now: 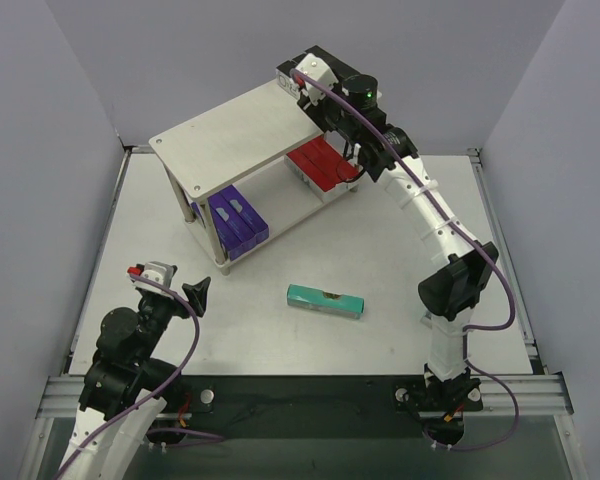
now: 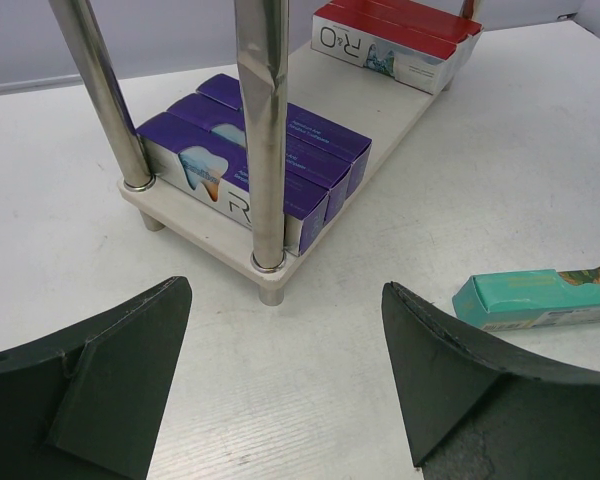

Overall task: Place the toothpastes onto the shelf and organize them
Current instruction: Place the toothpaste on the shelf.

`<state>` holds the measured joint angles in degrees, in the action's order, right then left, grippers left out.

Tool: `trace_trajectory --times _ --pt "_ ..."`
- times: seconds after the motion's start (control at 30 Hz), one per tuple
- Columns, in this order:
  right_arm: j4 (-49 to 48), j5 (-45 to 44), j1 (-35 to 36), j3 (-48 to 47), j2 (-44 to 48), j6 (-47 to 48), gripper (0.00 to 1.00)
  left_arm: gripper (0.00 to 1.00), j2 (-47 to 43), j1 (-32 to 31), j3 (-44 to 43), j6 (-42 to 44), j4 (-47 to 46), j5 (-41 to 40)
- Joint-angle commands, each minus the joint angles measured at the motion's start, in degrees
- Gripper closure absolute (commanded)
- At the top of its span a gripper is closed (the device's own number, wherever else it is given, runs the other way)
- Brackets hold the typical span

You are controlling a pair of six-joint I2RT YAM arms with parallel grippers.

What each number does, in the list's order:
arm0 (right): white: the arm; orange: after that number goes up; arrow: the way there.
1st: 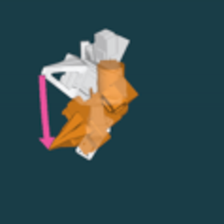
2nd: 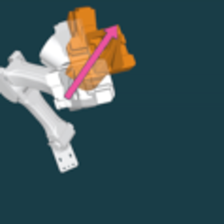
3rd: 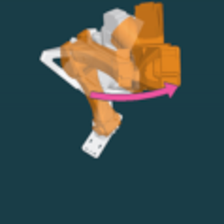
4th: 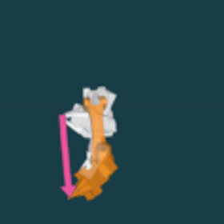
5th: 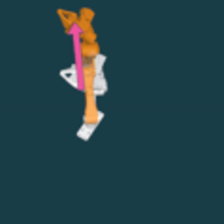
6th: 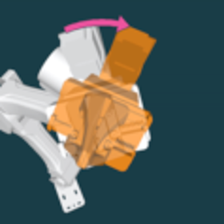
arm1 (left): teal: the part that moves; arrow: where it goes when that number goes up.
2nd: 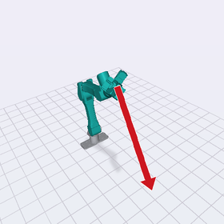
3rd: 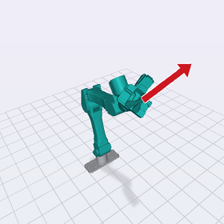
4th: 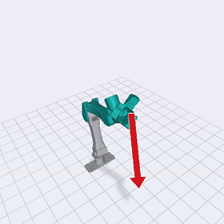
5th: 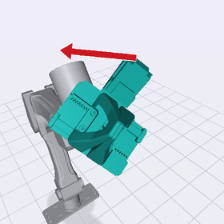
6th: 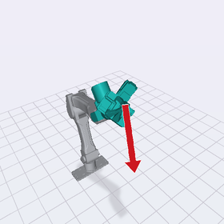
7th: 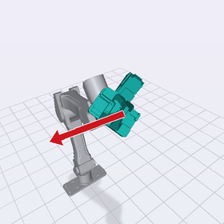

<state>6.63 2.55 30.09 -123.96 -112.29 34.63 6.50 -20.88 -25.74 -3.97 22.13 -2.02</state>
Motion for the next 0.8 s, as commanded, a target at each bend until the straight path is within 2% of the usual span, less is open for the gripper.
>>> trace_trajectory --times 0.0,0.57,0.77 --pt "-1.71 -2.37 0.15 -1.81 -1.09 0.35 0.61 0.12 0.44 0.32 -0.45 0.36 -2.44 0.62" --pt "-5.23 -7.56 1.03 2.23 0.84 0.26 0.67 0.12 0.44 0.23 -0.37 0.45 -2.44 0.35" --pt "-4.96 -6.42 1.47 2.41 1.72 -0.79 0.64 0.12 0.53 0.32 -0.45 0.45 -2.36 0.35"
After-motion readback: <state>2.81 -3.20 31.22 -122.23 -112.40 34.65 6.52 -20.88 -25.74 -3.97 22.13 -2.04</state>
